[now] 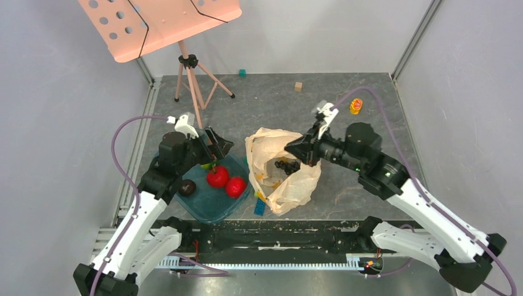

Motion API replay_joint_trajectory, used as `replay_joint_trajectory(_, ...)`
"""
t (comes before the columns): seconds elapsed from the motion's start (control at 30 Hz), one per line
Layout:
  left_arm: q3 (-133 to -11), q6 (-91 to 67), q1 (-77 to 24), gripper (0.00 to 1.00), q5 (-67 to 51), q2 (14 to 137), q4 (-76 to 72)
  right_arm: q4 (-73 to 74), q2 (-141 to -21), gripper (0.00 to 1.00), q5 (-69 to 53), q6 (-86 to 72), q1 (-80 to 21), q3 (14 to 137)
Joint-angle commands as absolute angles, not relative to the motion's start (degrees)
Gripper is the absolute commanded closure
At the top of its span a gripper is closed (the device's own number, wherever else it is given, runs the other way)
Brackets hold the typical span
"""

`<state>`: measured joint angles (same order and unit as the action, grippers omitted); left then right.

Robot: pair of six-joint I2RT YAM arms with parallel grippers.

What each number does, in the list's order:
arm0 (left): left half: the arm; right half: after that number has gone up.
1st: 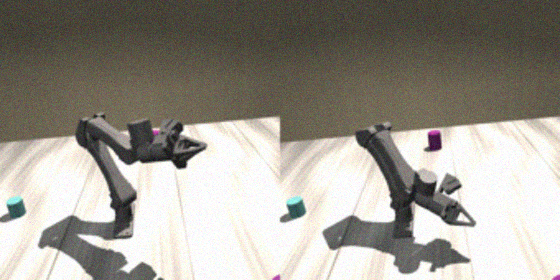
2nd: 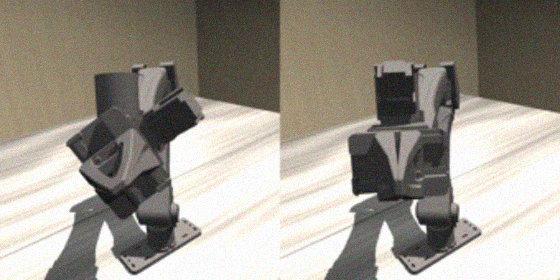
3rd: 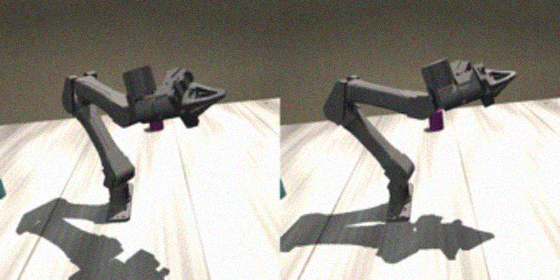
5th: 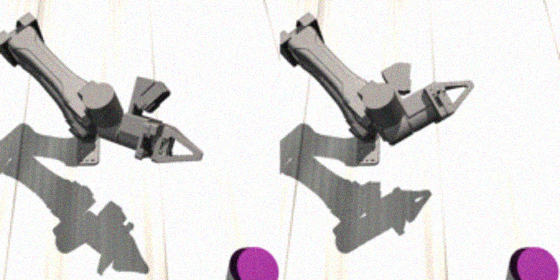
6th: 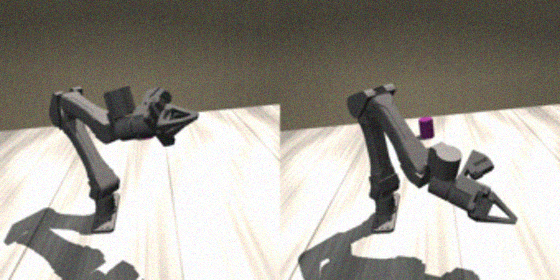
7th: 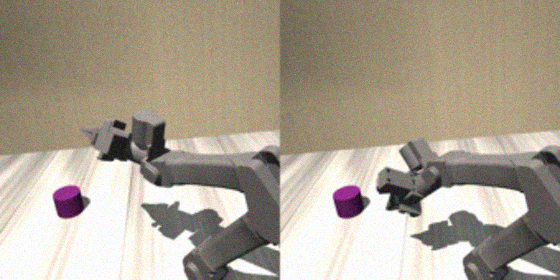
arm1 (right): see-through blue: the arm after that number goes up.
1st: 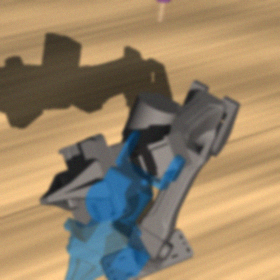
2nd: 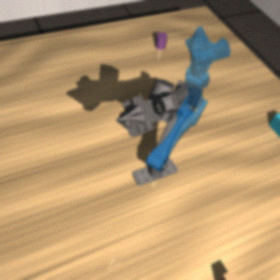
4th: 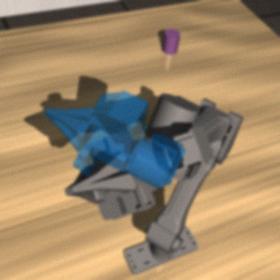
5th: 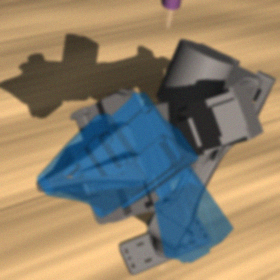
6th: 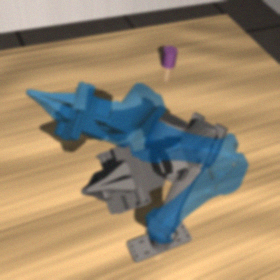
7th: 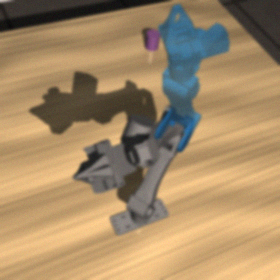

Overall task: Take the fake fruits out of the plastic bag
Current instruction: Adjust the plastic bag at the center of the board.

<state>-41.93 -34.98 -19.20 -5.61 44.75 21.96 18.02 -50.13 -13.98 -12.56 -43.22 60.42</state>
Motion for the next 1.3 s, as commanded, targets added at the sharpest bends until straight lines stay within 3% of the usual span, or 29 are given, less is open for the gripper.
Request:
replay_joint_trajectory(0.0,-43.39,-33.71,-19.11,0.00,-15.72,42.71,12.79,10.81,-52.82,0.84,-16.65,-16.47,-46.71,57.63)
replay_joint_trajectory(0.27,-36.51,-32.36,-20.04,0.00,-26.31,42.45,-4.52,11.86,-57.36,0.86,-9.87,-17.09,-51.67,56.51)
replay_joint_trajectory(0.8,-37.58,-25.73,-27.53,0.03,-22.10,61.52,-14.29,15.91,-55.00,0.85,-7.78,-16.08,-51.68,57.21)
replay_joint_trajectory(0.93,-38.09,-26.53,-28.77,0.27,-21.80,63.43,-13.96,15.94,-57.59,0.85,-8.85,-16.12,-51.92,57.49)
replay_joint_trajectory(1.1,-38.67,-27.55,-30.33,0.69,-21.90,64.25,-13.27,12.02,-62.28,0.89,-5.40,-16.56,-55.19,55.60)
replay_joint_trajectory(1.27,-38.80,-27.98,-31.33,0.89,-20.51,64.29,-12.80,11.34,-66.17,0.93,0.87,-16.33,-58.07,52.64)
